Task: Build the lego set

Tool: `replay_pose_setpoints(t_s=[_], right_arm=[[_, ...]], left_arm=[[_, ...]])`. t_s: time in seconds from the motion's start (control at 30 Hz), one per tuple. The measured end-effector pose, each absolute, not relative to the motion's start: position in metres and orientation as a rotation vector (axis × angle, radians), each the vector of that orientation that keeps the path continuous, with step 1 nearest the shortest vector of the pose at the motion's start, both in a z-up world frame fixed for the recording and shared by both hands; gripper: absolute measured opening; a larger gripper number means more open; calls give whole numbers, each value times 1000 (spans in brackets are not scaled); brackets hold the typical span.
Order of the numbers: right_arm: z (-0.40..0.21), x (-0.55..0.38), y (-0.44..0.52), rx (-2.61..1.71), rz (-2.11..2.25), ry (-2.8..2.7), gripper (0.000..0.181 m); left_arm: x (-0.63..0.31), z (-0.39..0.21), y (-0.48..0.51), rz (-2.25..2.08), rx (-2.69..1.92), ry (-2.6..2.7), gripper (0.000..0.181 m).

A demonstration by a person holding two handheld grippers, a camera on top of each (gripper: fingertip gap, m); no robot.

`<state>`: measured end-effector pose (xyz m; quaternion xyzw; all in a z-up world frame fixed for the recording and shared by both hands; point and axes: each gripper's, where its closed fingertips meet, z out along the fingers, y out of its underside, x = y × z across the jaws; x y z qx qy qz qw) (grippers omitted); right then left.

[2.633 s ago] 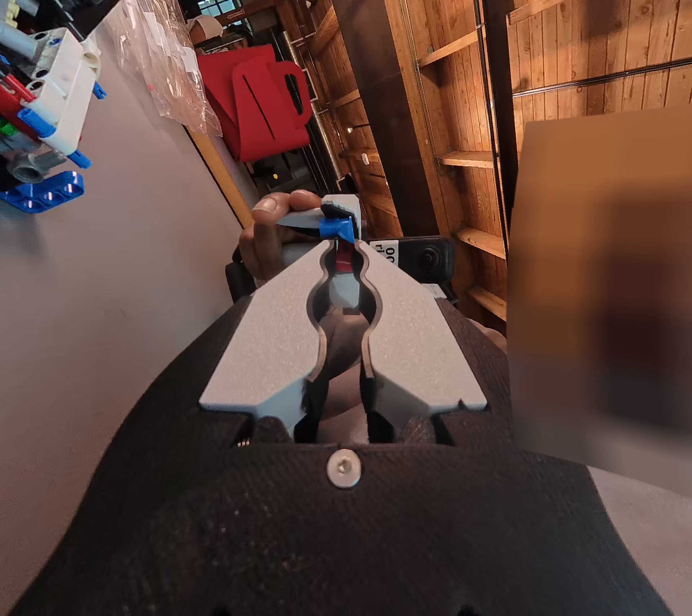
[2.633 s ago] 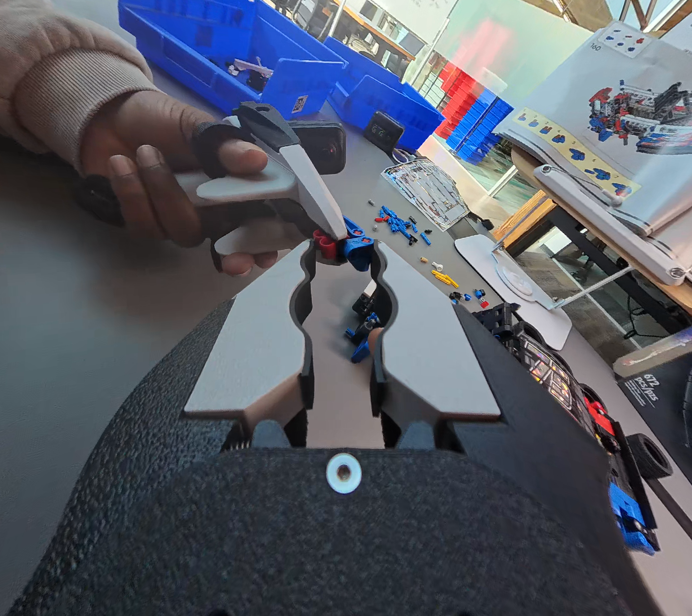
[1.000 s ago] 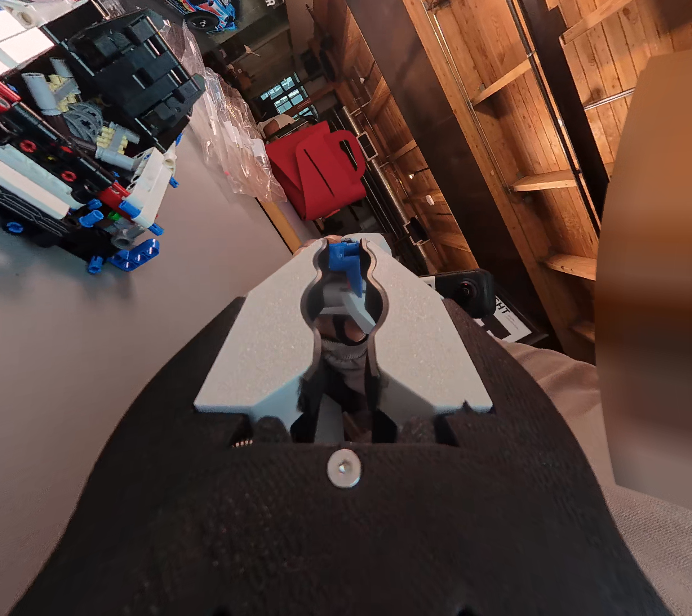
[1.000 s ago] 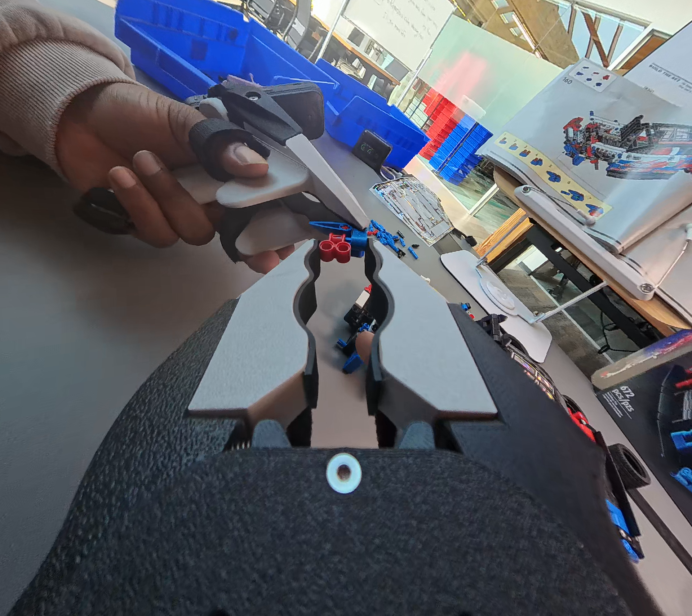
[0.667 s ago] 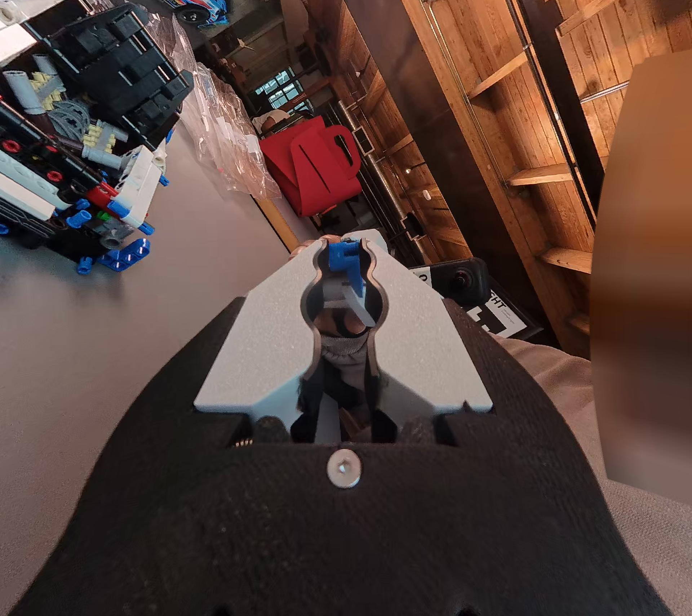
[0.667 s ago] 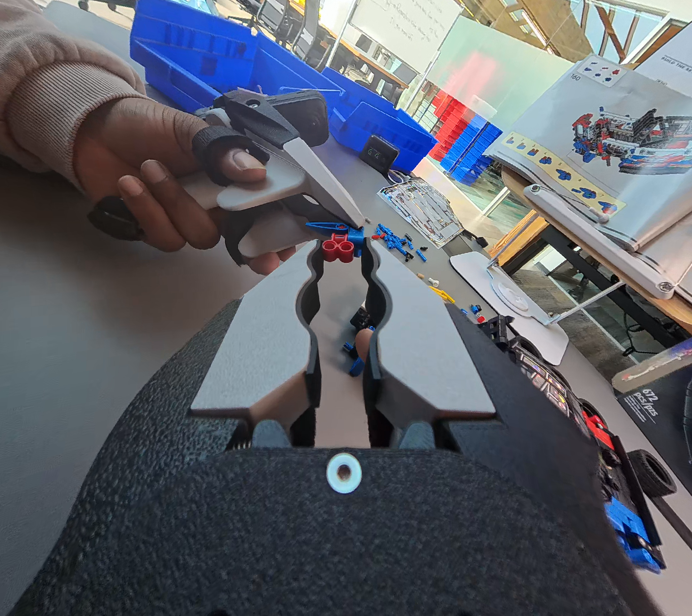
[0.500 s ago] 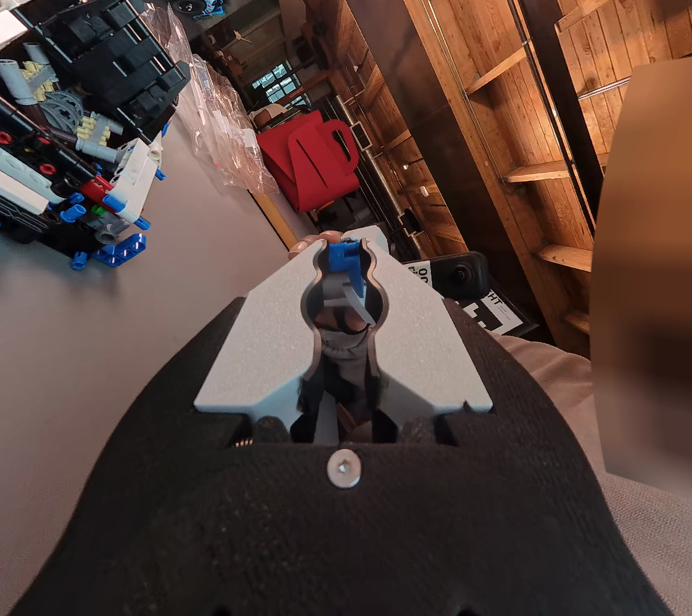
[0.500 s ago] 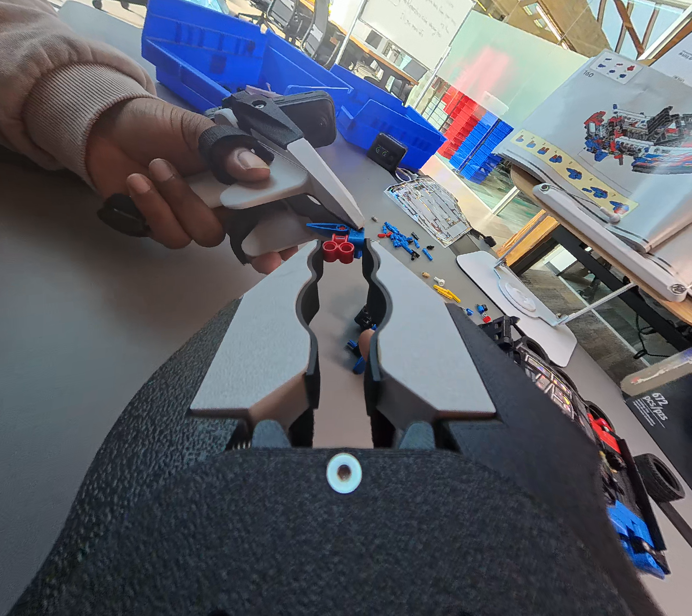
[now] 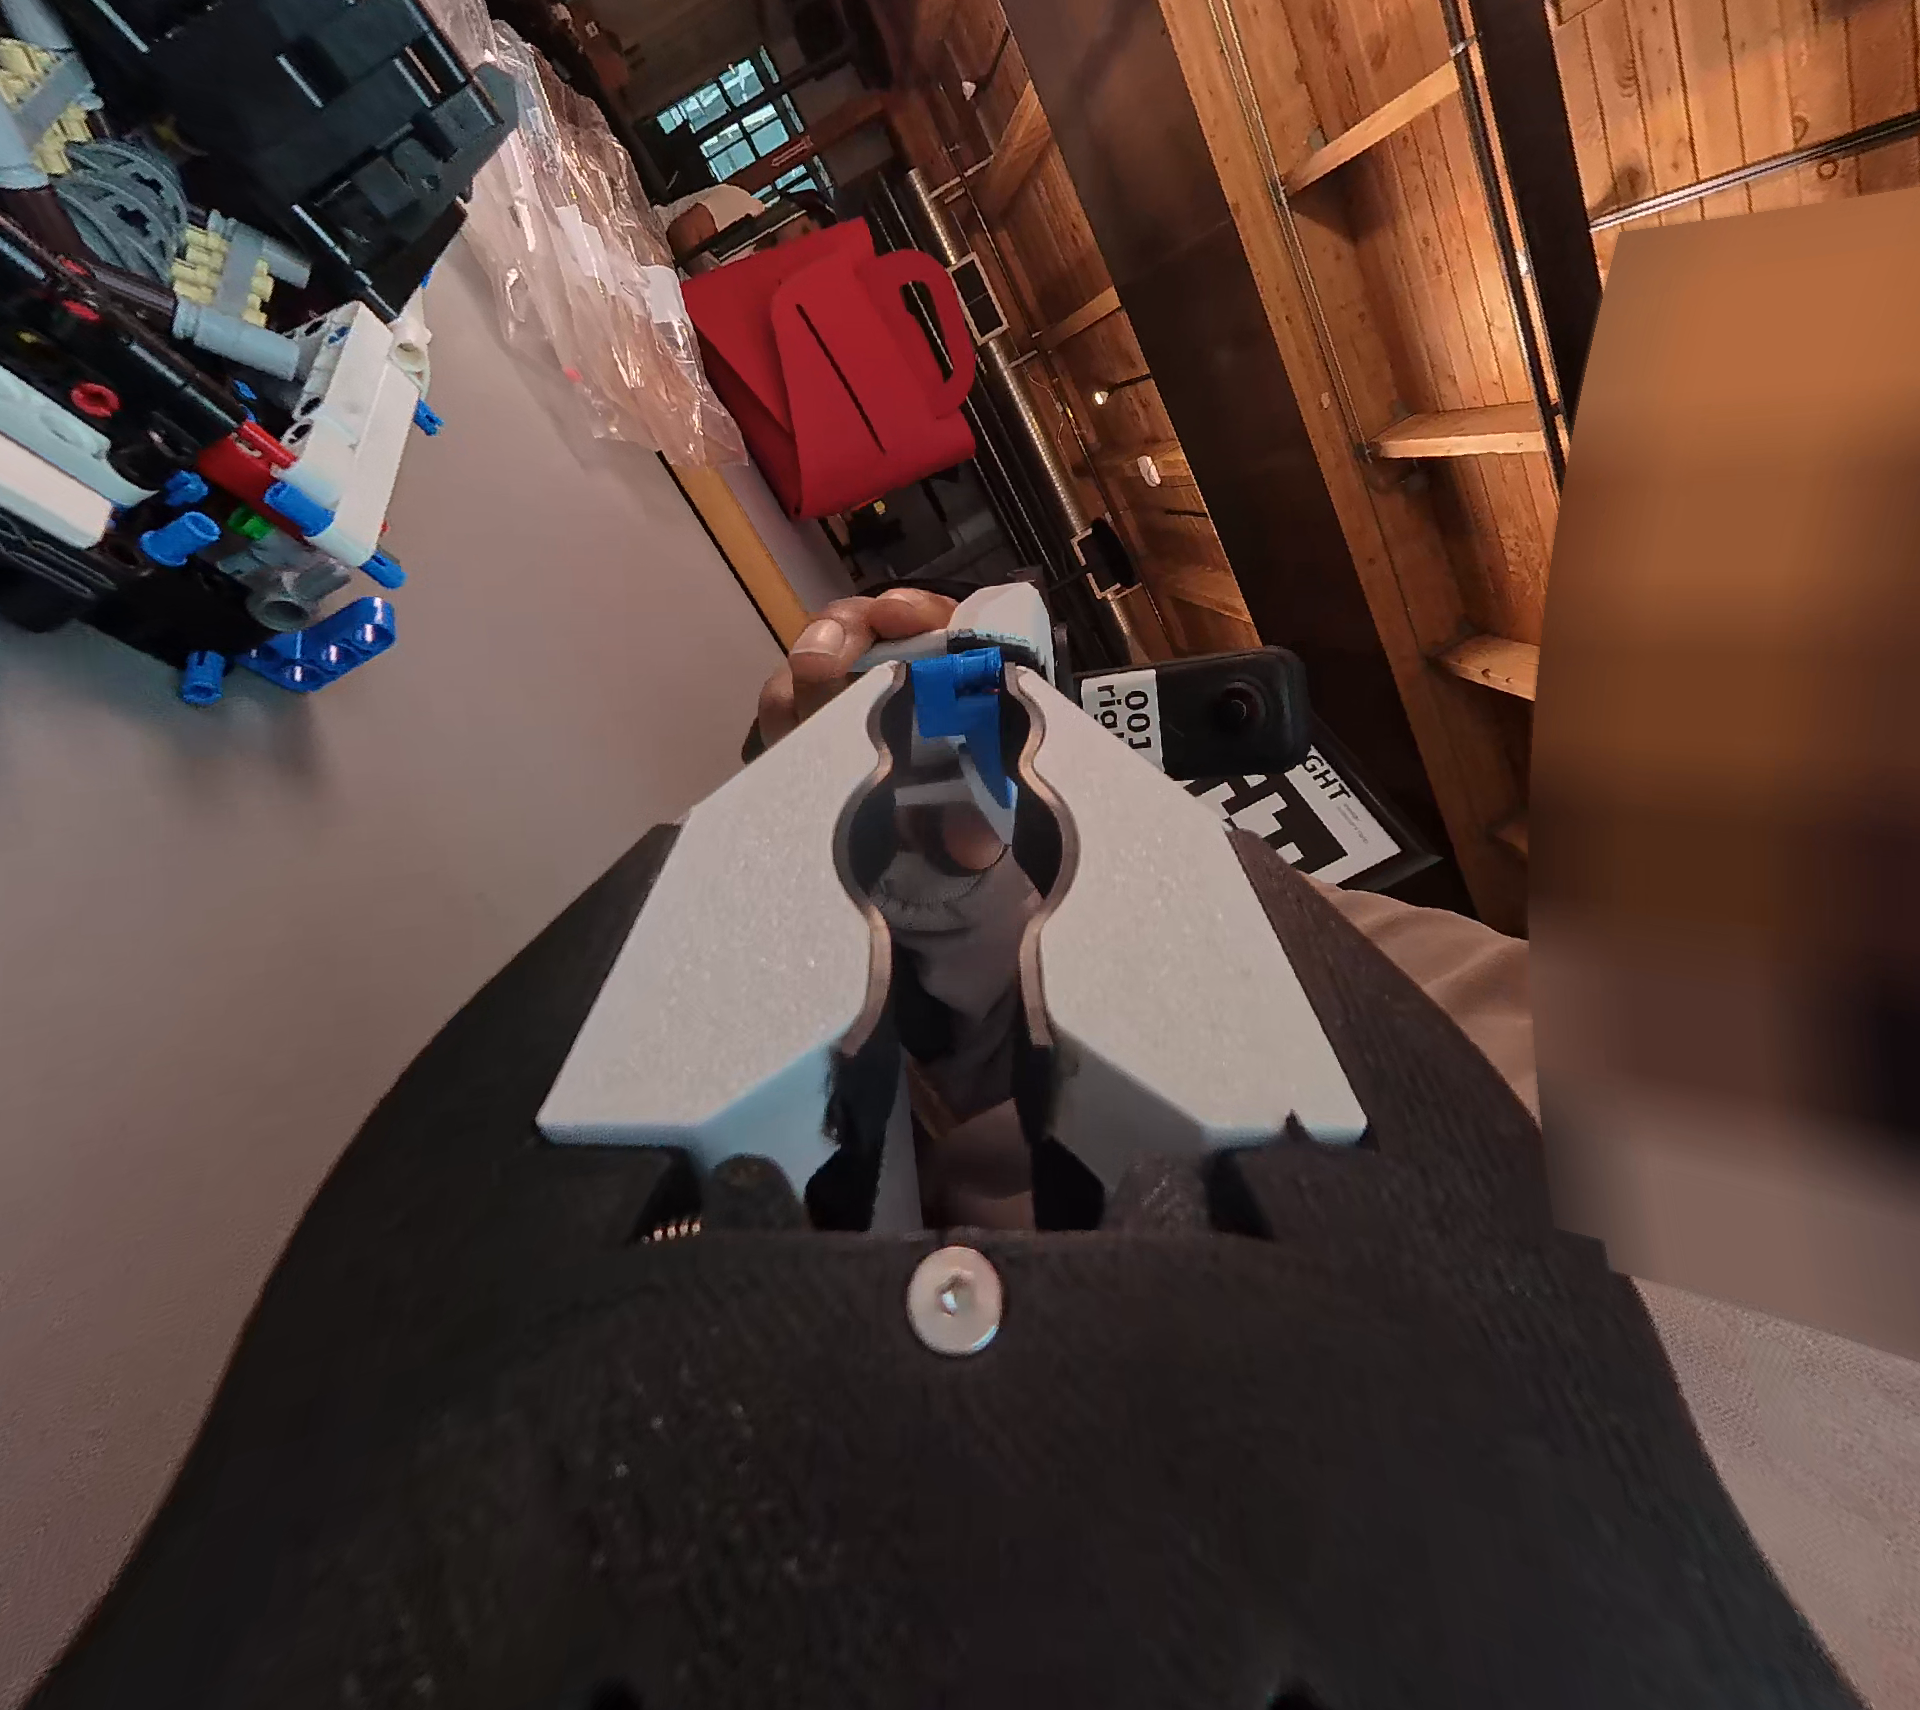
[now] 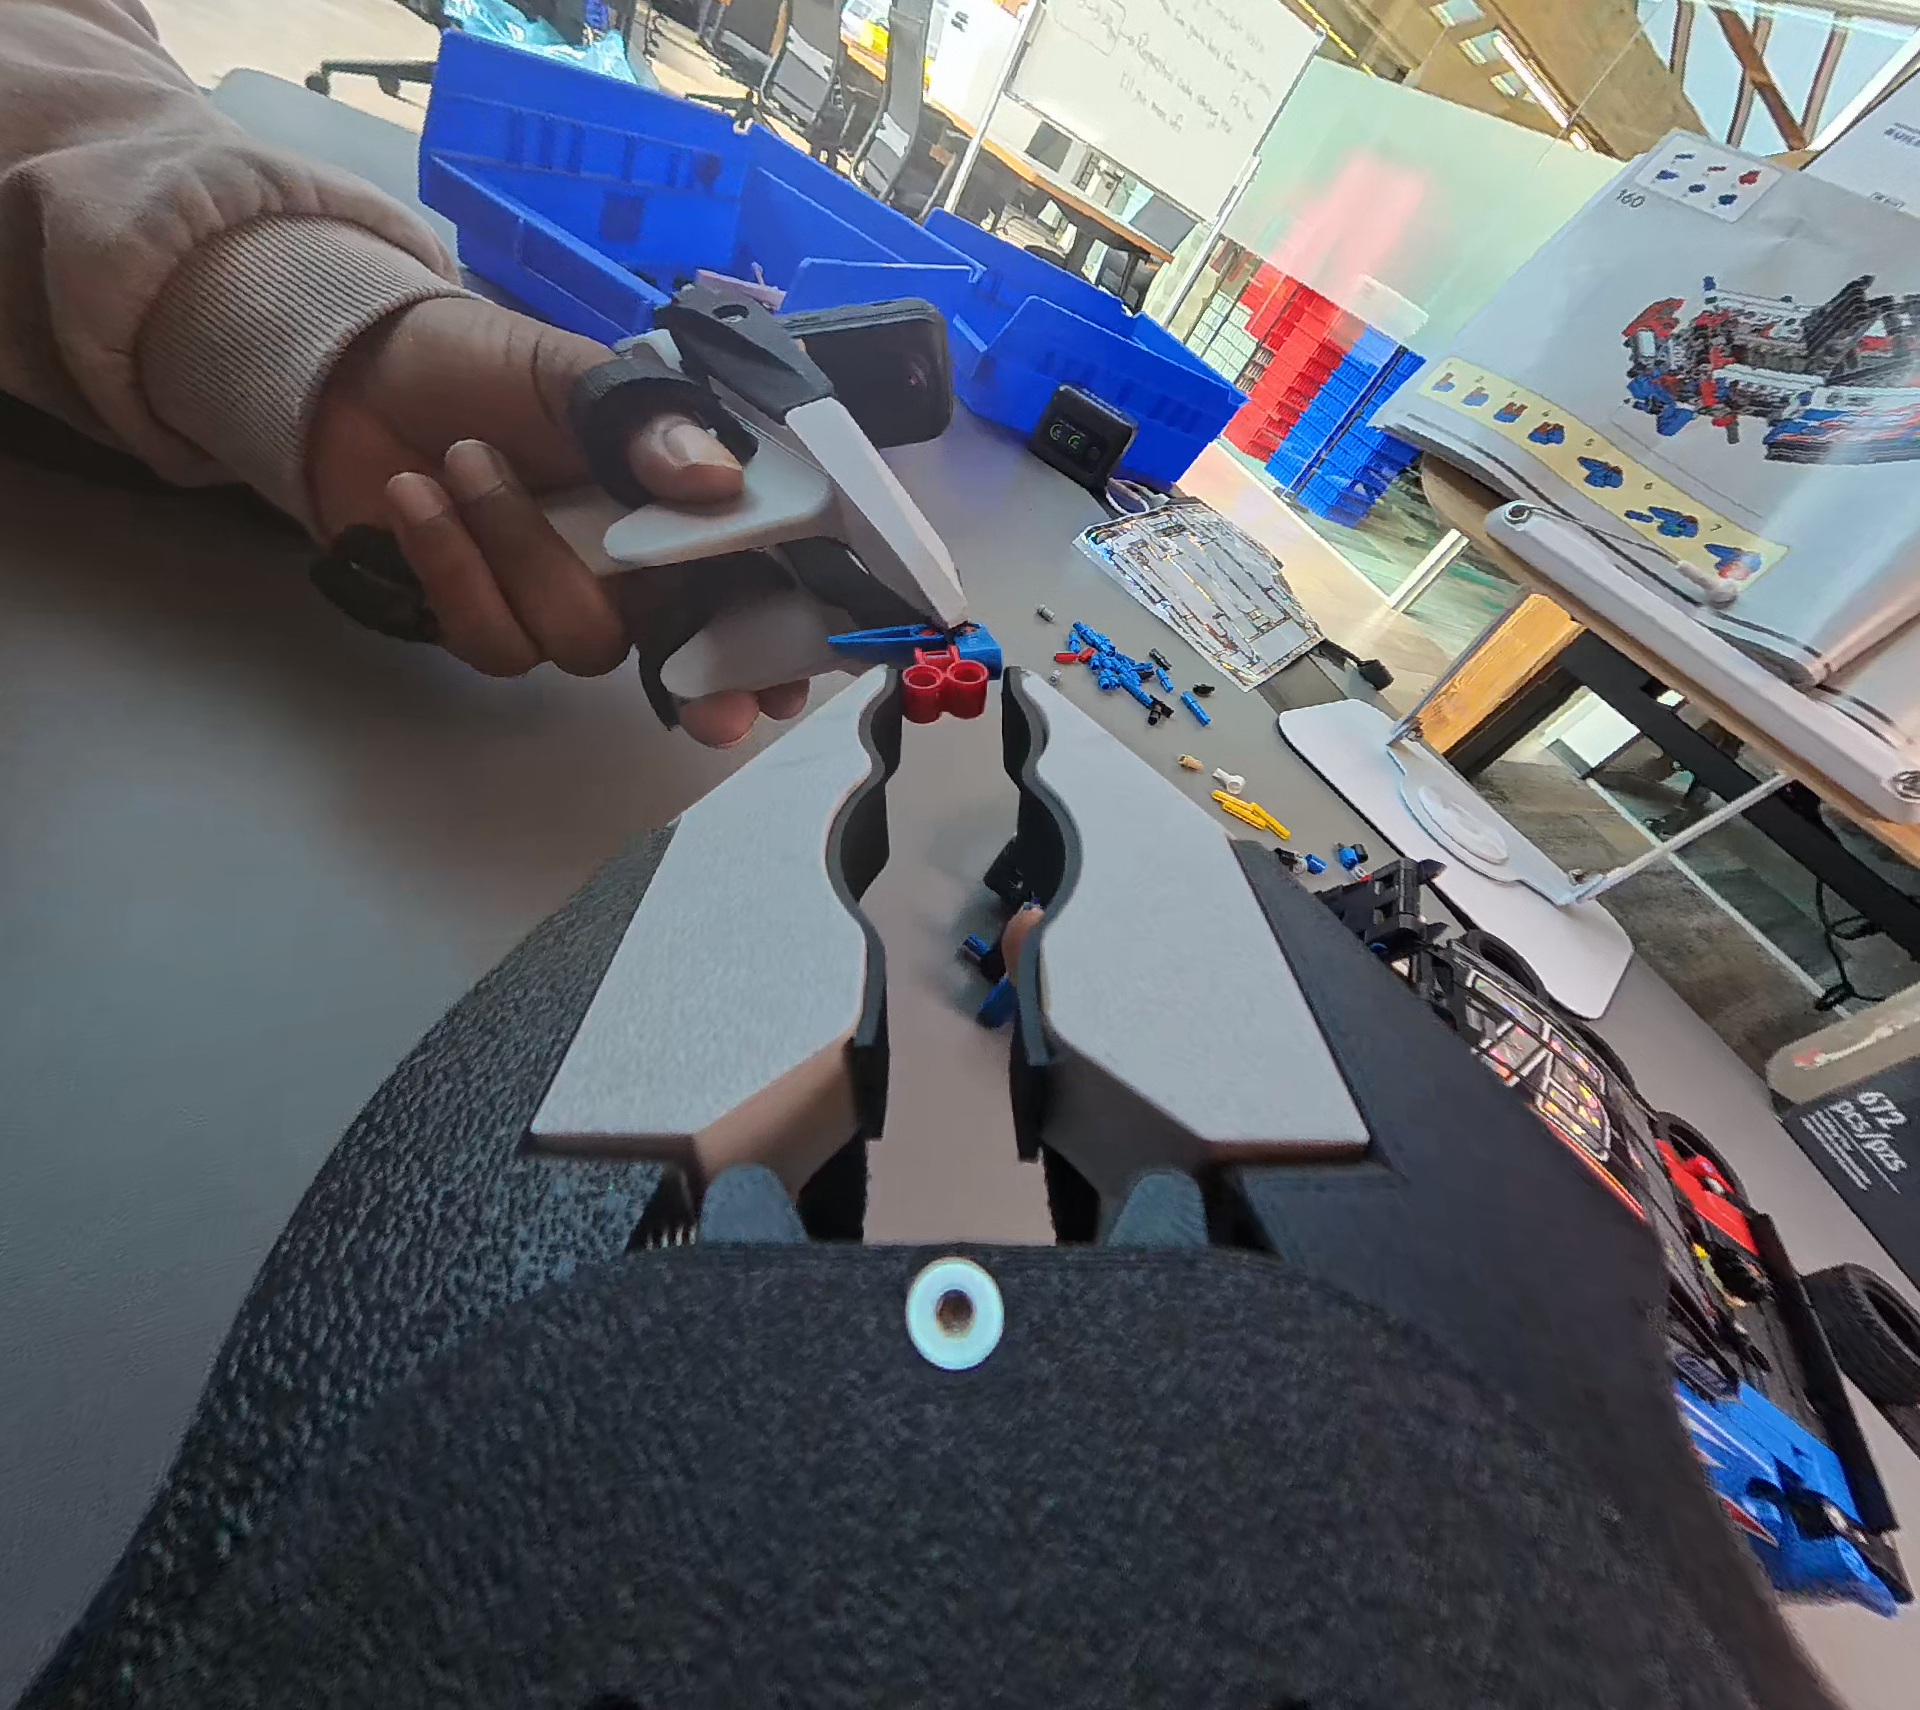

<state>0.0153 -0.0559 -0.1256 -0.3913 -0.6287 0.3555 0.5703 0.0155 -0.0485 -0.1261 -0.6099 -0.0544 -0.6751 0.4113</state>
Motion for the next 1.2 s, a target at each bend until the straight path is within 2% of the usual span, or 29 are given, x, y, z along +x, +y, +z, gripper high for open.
replay_pose_setpoints(t_s=[0.27,0.47,0.83,0.97,1.2], right_arm=[[-131,16,-54,-920,807,-1508,12],[-145,16,-49,-909,617,-1601,11],[-160,14,-42,-925,455,-1666,10],[-156,14,-44,-917,476,-1650,11],[-148,20,-51,-921,707,-1623,11]], left_arm=[[11,-127,-47,-1636,-1546,-125,13],[11,-137,-46,-1314,-1688,41,14],[8,-153,-41,-1052,-1796,142,14],[8,-149,-42,-1087,-1767,143,14],[14,-142,-48,-1421,-1706,48,14]])
